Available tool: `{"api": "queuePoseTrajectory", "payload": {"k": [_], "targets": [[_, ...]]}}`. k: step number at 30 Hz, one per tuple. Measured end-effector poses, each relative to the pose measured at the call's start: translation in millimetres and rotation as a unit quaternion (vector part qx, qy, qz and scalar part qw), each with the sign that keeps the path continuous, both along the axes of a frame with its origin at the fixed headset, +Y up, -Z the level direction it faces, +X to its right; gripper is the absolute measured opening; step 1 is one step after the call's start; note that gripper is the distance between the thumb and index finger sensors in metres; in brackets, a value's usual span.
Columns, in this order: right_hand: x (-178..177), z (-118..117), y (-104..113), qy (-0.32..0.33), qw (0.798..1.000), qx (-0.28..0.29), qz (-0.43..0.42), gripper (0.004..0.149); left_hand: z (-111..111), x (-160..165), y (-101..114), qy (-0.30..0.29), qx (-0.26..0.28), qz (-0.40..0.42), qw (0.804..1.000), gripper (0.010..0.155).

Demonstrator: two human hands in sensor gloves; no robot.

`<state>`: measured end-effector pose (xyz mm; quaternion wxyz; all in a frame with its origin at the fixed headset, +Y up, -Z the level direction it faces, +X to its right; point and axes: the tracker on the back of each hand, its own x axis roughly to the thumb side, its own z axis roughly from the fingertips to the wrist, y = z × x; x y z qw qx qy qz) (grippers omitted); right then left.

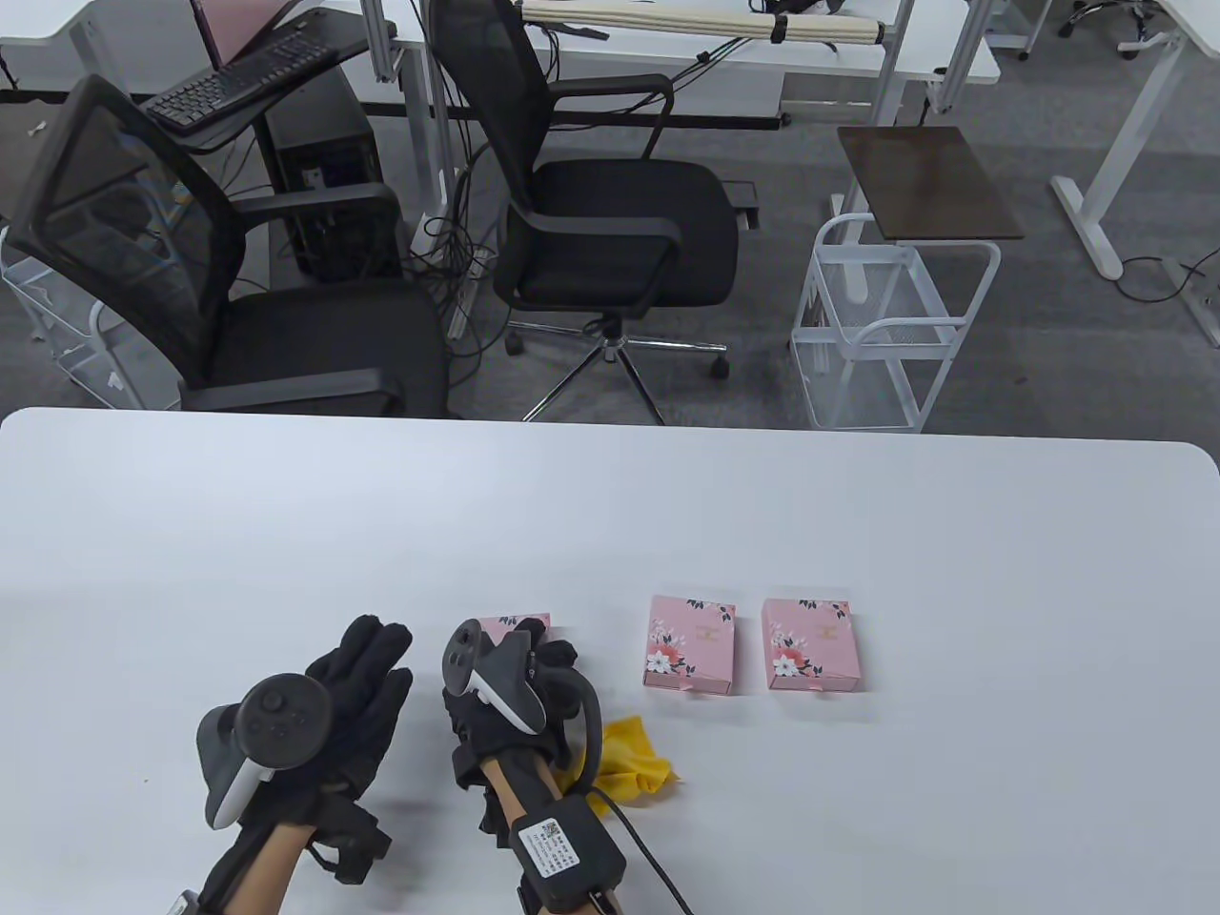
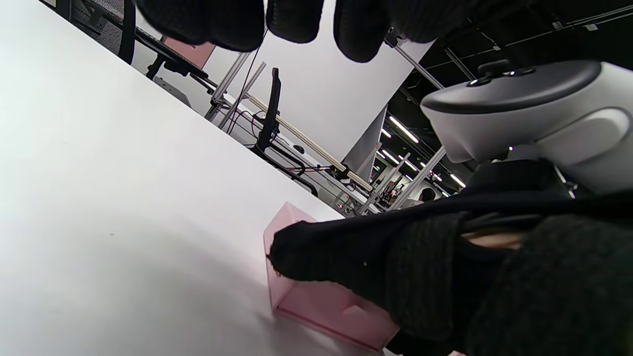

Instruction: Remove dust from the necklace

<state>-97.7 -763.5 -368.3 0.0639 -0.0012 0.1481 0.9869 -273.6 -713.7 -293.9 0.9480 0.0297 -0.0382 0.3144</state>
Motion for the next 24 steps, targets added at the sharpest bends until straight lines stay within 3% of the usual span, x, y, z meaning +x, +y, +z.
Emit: {"api": "queuePoseTrajectory", "payload": {"k": [5, 8, 11, 14, 18, 24], "targets": [[11, 5, 19, 0.009, 0.999, 0.033, -0.009, 0.102, 1, 2, 0, -0.003, 0.005, -0.005, 1.0, 0.056], [35, 14, 48, 0.017, 0.998, 0.059, -0.023, 0.102, 1, 3, -1, -0.005, 0.007, -0.01, 1.0, 0.055], [84, 31, 78, 0.013, 0.996, 0.08, -0.044, 0.102, 2, 8, -1, -0.011, 0.011, -0.022, 1.0, 0.056], [137, 52, 90, -0.006, 0.995, 0.09, -0.05, 0.102, 4, 13, -1, -0.018, 0.017, -0.035, 0.999, 0.056], [197, 79, 84, -0.044, 0.995, 0.078, -0.04, 0.102, 6, 20, -1, -0.028, 0.023, -0.05, 0.998, 0.057], [256, 106, 45, -0.089, 0.995, 0.02, -0.028, 0.102, 8, 31, -2, -0.043, 0.03, -0.071, 0.996, 0.057]]}}
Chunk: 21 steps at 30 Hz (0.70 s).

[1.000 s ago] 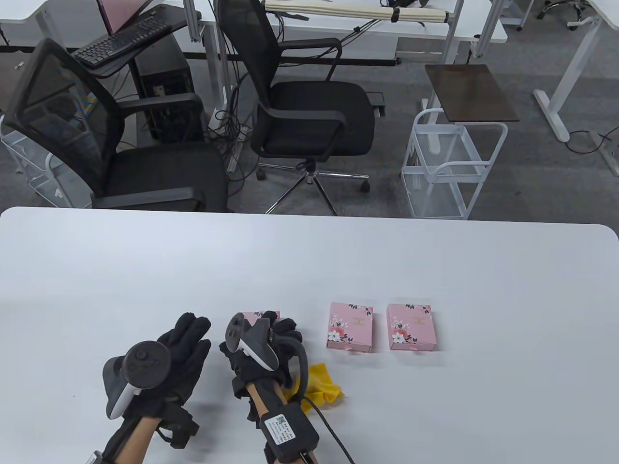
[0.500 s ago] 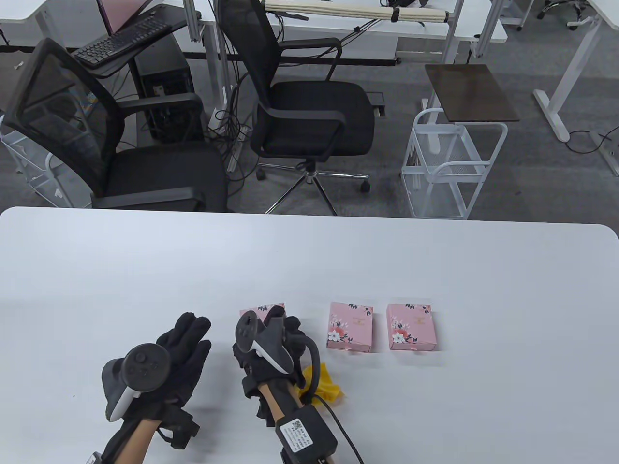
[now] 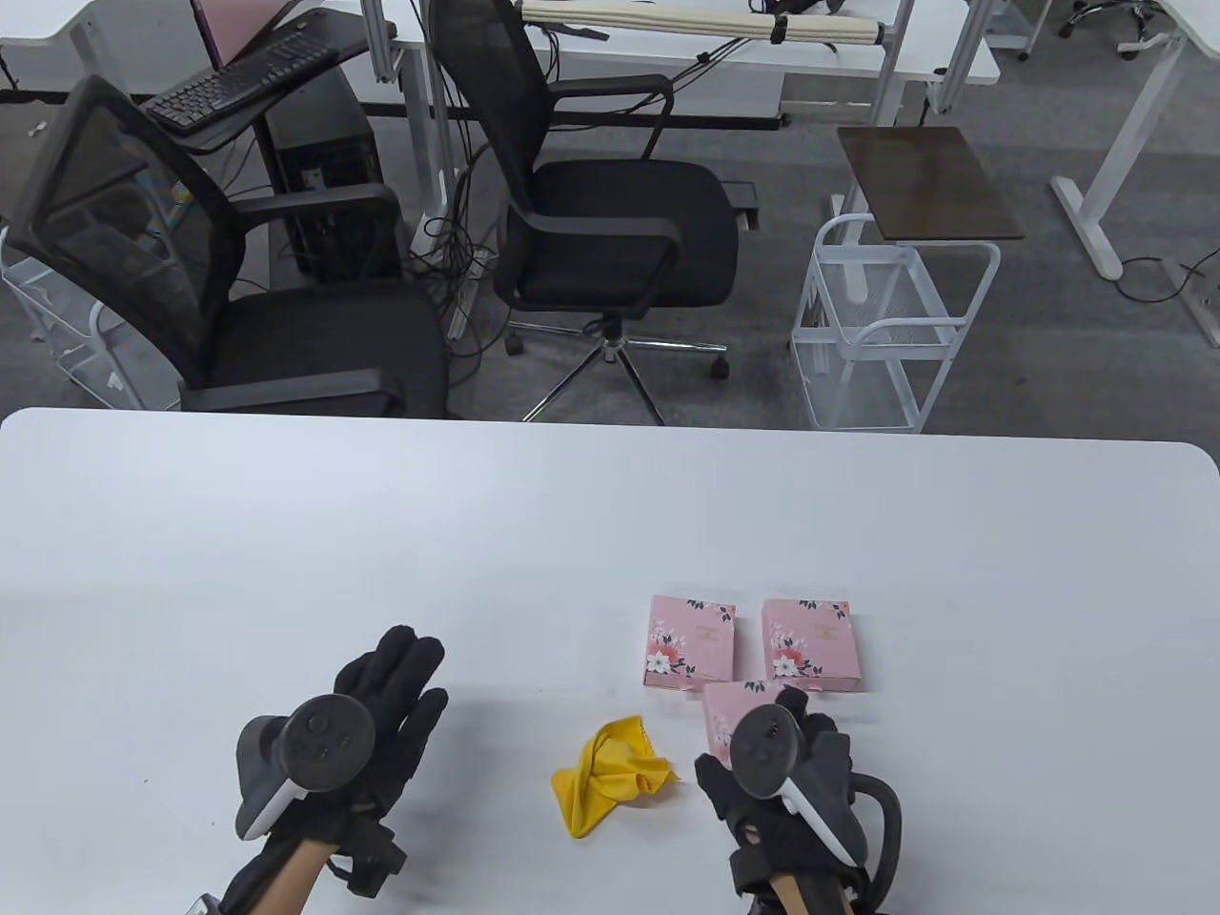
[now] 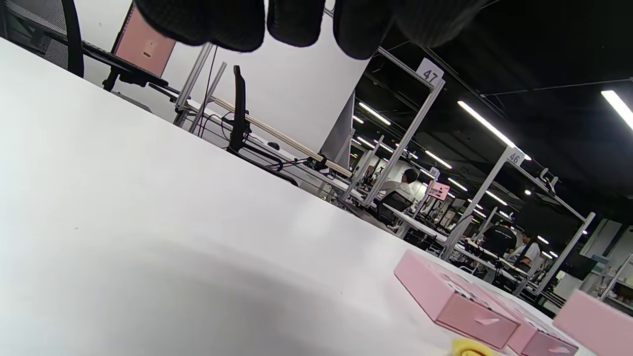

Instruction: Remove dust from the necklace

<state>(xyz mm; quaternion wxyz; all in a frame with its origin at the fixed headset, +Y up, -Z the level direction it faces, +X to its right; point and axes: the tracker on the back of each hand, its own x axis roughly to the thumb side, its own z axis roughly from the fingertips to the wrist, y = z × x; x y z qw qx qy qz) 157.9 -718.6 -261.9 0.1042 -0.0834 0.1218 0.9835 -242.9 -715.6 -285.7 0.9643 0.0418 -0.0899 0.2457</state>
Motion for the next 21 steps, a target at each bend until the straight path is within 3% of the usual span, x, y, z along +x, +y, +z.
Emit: {"api": "queuePoseTrajectory", "payload": {"k": [8, 13, 16, 19, 21], "targets": [[9, -3, -37, -0.007, 0.998, -0.062, -0.01, 0.103, 2, 9, 1, -0.012, 0.008, -0.019, 1.0, 0.058], [0, -7, -23, 0.004, 0.996, -0.081, 0.04, 0.108, 5, 14, 5, -0.018, 0.019, -0.027, 0.999, 0.059], [-22, -7, 3, 0.035, 0.997, 0.027, 0.069, 0.098, 6, 19, 7, -0.022, 0.025, -0.039, 0.999, 0.061], [-64, -7, 20, 0.109, 0.983, 0.143, 0.042, 0.085, 7, 26, 6, -0.021, 0.027, -0.07, 0.997, 0.064], [-86, -7, 21, 0.143, 0.973, 0.174, 0.046, 0.084, 8, 29, 5, -0.017, 0.028, -0.094, 0.995, 0.068]]}}
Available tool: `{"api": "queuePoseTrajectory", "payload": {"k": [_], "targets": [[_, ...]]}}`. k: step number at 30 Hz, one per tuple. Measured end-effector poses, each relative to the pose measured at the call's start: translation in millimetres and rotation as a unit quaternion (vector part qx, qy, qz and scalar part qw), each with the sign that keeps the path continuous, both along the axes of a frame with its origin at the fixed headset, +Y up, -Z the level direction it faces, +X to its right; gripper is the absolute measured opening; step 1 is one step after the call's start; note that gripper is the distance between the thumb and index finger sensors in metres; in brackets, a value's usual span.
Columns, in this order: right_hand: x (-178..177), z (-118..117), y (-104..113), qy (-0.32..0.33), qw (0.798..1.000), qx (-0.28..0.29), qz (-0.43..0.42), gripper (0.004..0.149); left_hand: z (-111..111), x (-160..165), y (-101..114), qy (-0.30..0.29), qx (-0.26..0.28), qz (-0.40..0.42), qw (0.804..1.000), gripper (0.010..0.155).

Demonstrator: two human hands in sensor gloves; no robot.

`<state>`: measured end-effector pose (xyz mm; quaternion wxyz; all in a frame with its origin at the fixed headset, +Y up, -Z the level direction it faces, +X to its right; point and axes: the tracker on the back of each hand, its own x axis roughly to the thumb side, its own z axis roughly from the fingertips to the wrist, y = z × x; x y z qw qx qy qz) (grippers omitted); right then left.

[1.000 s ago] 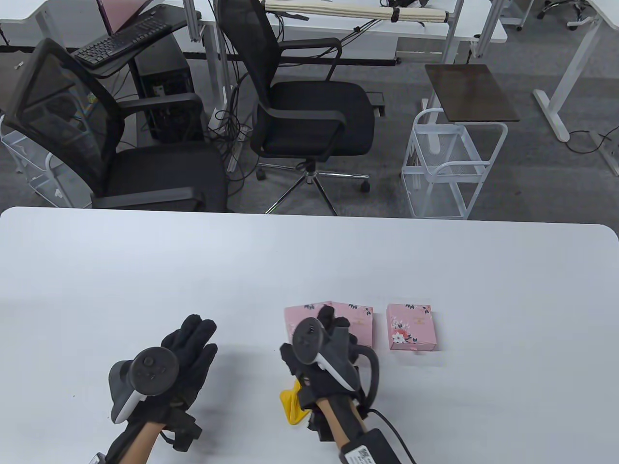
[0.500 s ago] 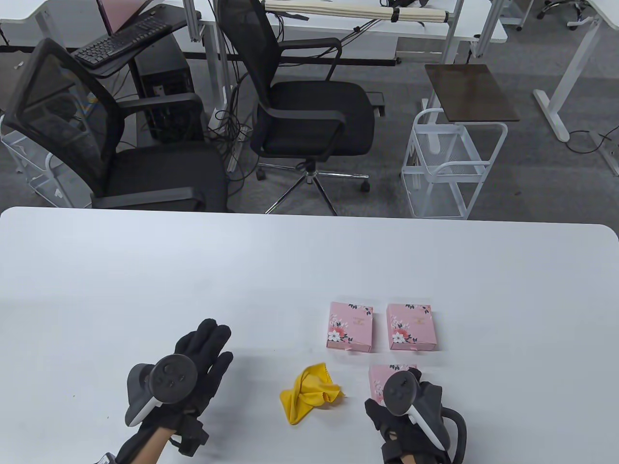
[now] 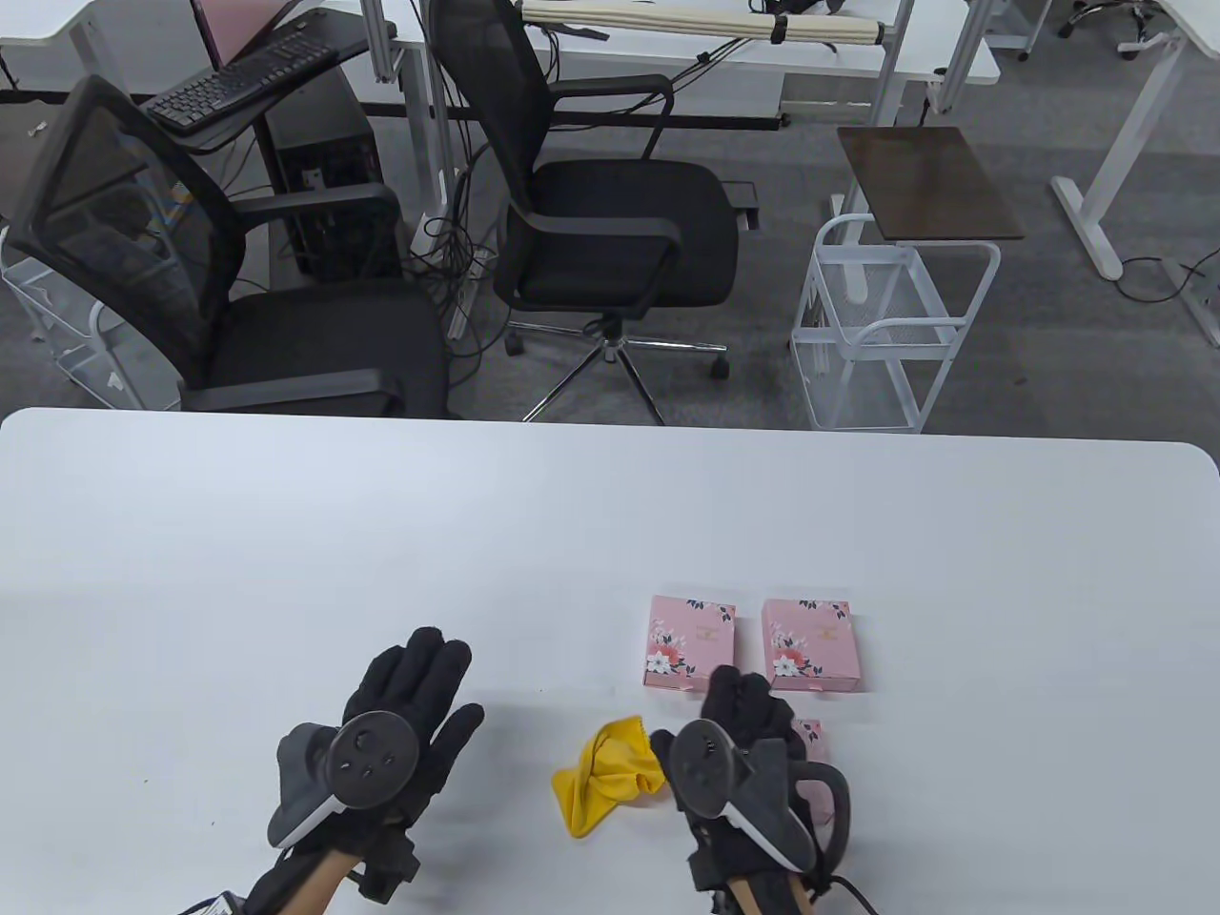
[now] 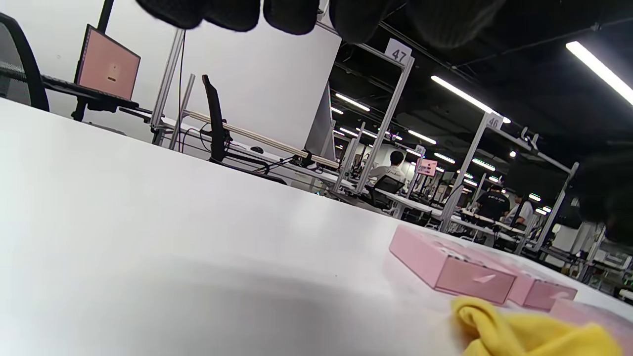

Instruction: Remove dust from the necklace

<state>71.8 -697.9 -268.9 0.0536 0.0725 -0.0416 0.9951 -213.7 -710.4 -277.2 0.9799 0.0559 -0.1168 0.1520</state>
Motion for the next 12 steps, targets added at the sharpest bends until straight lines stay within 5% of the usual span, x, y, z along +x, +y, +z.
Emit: {"api": "queuePoseTrajectory", "payload": {"k": [5, 12], "targets": [[-54, -2, -22, 0.055, 0.991, 0.008, 0.121, 0.091, 4, 9, -3, 0.021, 0.02, -0.087, 0.996, 0.077], [-55, -2, -35, 0.068, 0.984, -0.021, 0.162, 0.092, 7, 19, -5, 0.022, 0.032, -0.158, 0.987, 0.078]]}}
